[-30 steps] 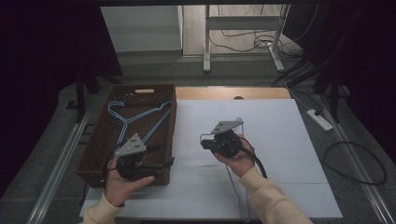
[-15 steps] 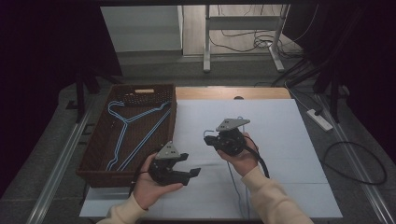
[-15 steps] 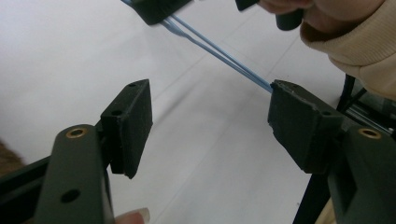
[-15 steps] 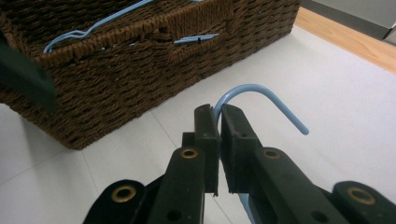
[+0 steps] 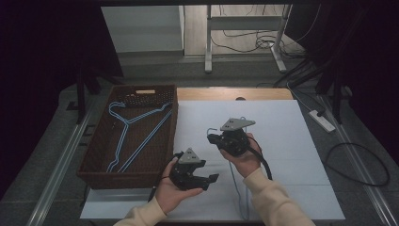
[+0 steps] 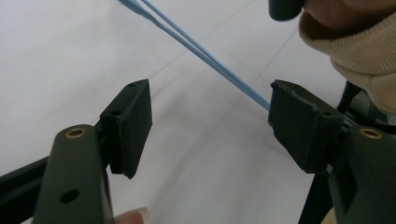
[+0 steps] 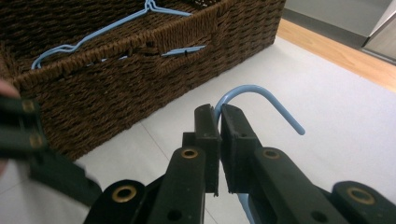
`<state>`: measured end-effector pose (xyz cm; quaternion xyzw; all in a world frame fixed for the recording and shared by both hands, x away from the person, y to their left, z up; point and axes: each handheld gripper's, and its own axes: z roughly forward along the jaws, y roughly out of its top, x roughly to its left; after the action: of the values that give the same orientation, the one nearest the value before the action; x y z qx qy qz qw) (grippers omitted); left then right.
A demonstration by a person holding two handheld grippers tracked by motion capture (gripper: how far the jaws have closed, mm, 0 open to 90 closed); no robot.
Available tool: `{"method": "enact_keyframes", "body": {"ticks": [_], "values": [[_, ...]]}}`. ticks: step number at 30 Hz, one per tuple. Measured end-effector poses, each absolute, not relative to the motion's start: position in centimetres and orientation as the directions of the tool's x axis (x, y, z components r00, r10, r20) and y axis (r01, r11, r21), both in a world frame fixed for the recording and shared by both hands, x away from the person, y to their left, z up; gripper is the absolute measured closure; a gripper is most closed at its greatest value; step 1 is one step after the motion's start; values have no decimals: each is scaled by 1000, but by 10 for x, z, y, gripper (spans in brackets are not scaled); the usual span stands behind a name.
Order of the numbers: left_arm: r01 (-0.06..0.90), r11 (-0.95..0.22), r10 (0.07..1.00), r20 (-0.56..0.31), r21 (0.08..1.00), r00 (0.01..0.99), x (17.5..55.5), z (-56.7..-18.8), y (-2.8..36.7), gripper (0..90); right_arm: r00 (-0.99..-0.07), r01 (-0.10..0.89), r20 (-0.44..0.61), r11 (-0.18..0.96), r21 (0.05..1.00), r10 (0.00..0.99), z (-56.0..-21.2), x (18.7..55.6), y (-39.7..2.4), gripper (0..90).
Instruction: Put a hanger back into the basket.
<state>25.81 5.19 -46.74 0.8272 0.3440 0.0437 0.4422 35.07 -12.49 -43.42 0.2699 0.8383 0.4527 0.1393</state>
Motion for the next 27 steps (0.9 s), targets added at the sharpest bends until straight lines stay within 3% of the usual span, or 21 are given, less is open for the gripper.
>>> {"method": "enact_keyframes", "body": {"ticks": [16,27], "values": [[632,-286,590,-387,720,708,284,-504,12,357,-790,319,6,401,859,613,-431,350,-130,868],[680,-232,548,-484,695,682,295,-517,0,550,-769,306,-1,370,877,639,-429,349,-134,869]]}}
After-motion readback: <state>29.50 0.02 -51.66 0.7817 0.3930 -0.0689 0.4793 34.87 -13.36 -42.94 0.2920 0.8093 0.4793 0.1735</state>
